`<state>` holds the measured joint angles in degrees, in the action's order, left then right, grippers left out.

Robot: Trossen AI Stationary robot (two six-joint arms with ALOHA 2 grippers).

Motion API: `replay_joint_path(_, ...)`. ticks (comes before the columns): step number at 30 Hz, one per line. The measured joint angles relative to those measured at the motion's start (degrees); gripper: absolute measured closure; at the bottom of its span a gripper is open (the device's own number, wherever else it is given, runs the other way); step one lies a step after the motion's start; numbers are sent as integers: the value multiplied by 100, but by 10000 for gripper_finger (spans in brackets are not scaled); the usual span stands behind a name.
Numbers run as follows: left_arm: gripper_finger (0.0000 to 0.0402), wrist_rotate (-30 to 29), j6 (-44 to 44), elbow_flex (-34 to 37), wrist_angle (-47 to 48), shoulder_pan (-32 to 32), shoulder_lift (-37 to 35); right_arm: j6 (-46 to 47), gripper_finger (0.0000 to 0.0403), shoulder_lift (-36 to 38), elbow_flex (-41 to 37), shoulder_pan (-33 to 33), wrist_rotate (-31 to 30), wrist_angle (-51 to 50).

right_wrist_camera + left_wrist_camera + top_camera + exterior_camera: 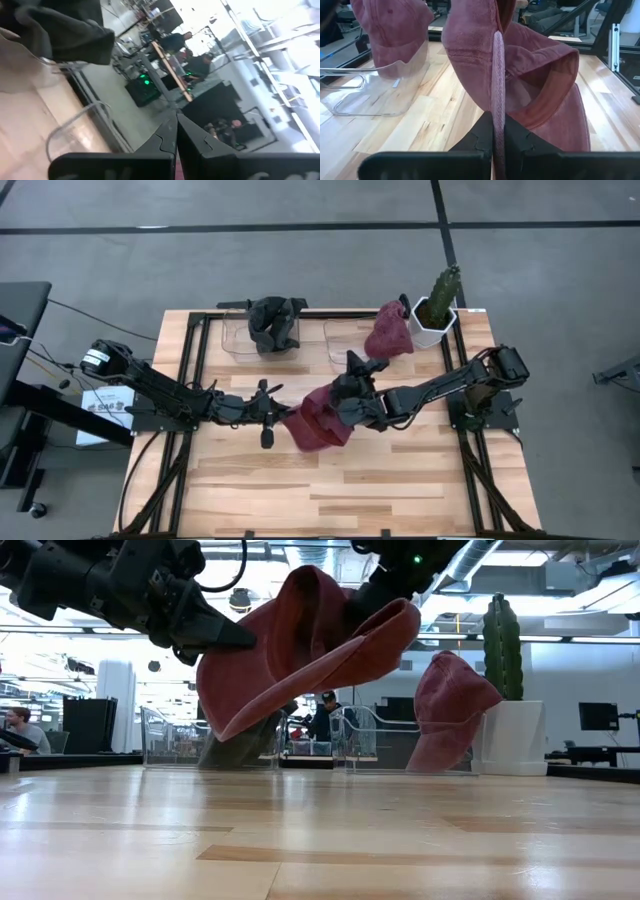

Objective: Pick & Place hat
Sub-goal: Put the red cap into the right transparent bin

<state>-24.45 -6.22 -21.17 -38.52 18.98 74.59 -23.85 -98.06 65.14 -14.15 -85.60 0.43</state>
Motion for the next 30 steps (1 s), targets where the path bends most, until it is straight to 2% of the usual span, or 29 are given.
replay_joint_path(5, 385, -15, -2, 0, 4, 0, 0, -77, 403, 0, 0, -9, -334, -218)
replay_joint_path(21, 385, -101, -2, 4, 170, 0, 2, -142, 403, 35, 0, -521, -452, -1163)
replay_joint_path(30, 385, -225, -2, 4, 170, 0, 2, 841, 403, 502, 1, -592, -446, -1794)
